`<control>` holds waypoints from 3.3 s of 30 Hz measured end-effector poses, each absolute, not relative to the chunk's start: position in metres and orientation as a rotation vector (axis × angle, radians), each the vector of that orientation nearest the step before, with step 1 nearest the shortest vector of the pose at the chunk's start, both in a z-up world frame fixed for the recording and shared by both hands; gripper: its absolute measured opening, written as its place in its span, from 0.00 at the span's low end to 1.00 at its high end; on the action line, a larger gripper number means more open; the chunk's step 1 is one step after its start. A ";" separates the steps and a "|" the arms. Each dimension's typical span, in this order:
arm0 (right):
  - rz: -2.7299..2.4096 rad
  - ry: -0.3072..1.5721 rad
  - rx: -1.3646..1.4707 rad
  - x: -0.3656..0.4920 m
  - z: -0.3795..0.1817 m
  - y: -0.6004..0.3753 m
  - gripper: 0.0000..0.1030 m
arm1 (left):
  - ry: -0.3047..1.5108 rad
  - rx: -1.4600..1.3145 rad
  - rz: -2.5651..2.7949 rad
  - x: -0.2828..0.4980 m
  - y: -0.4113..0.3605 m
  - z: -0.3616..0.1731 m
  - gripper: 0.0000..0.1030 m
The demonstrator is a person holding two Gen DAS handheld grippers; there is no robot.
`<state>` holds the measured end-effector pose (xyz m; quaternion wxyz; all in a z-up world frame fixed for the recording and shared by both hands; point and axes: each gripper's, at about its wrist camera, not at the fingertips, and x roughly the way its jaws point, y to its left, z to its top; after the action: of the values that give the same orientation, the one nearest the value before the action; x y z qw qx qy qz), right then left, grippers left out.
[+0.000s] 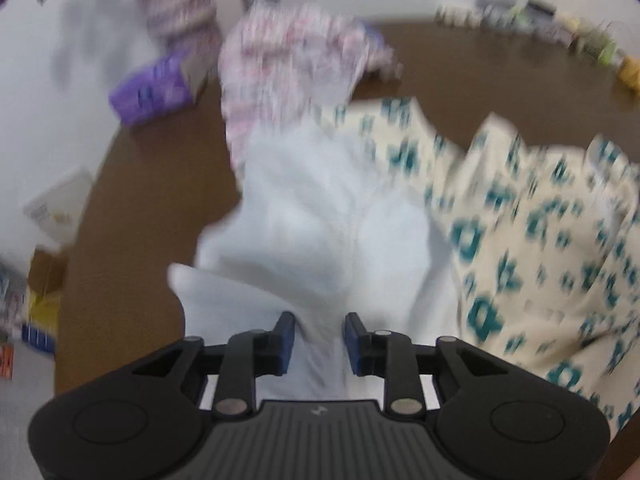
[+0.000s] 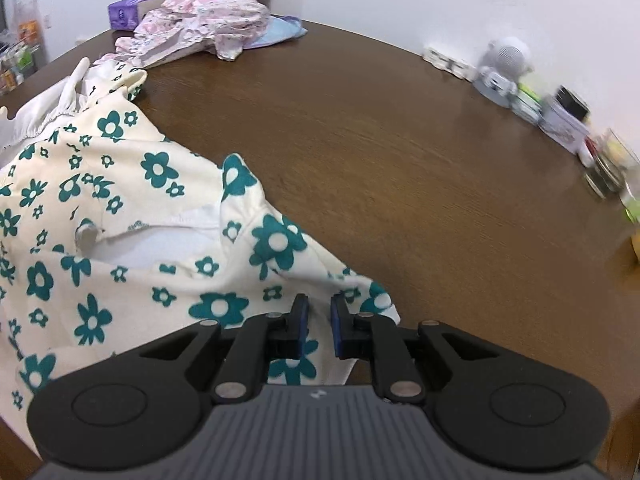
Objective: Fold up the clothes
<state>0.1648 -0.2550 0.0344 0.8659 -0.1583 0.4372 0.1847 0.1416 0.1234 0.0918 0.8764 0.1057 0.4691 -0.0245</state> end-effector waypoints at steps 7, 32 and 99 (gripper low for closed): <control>0.357 0.880 -0.257 0.148 0.051 -0.260 0.34 | 0.878 0.333 -0.200 0.210 0.103 0.094 0.55; 0.335 0.853 -0.147 0.174 0.036 -0.262 0.34 | 0.747 0.075 -0.080 0.189 0.170 0.089 0.48; 0.380 0.650 -0.045 -0.037 0.037 -0.221 0.99 | 0.711 -0.054 -0.158 -0.043 0.074 0.045 0.90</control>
<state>-0.0374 -0.2207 0.0372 0.9297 -0.0219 0.3174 0.1853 -0.0432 0.0735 0.0445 0.9340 -0.0264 0.3478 -0.0771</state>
